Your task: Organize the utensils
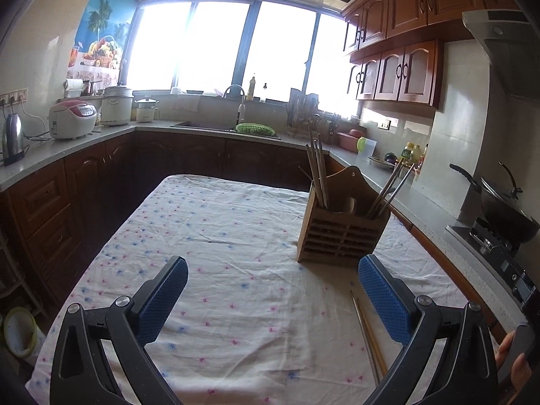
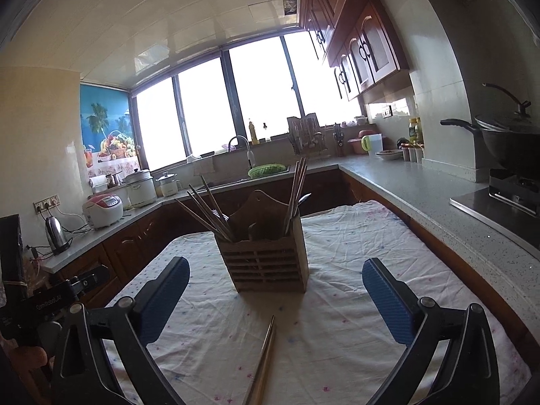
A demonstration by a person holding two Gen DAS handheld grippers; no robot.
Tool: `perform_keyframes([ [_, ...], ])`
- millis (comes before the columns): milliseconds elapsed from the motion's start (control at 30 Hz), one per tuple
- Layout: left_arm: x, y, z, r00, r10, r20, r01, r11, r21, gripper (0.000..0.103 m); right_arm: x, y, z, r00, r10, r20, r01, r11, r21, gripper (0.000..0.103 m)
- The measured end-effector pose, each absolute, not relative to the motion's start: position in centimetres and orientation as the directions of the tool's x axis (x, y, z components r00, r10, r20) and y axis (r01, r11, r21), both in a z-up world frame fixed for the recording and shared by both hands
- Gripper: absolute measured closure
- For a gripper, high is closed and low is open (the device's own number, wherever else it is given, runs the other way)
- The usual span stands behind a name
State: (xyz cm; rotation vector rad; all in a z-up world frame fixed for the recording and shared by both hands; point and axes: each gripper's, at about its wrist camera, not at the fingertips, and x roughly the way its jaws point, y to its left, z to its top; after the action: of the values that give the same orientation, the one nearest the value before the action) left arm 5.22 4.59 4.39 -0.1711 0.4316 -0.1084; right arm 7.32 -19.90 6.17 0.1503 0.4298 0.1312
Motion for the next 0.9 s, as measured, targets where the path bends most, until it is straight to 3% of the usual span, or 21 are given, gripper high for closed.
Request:
perform_keyframes([
  [333, 2.5, 2.3, 0.6, 0.910, -0.013, -0.415, -0.001, 0.999, -0.033, 0.001, 4.0, -18.6, 3.0, 0.902, 0.107, -0.419, -0.089, 0.994, 0.063, 0.000],
  [900, 0.7, 2.0, 0.1, 0.916, -0.005, -0.402, 0.001, 1.000, -0.010, 0.001, 2.5, -18.3, 1.7, 0.892, 0.108, -0.440, -0.106, 0.994, 0.029, 0.000],
])
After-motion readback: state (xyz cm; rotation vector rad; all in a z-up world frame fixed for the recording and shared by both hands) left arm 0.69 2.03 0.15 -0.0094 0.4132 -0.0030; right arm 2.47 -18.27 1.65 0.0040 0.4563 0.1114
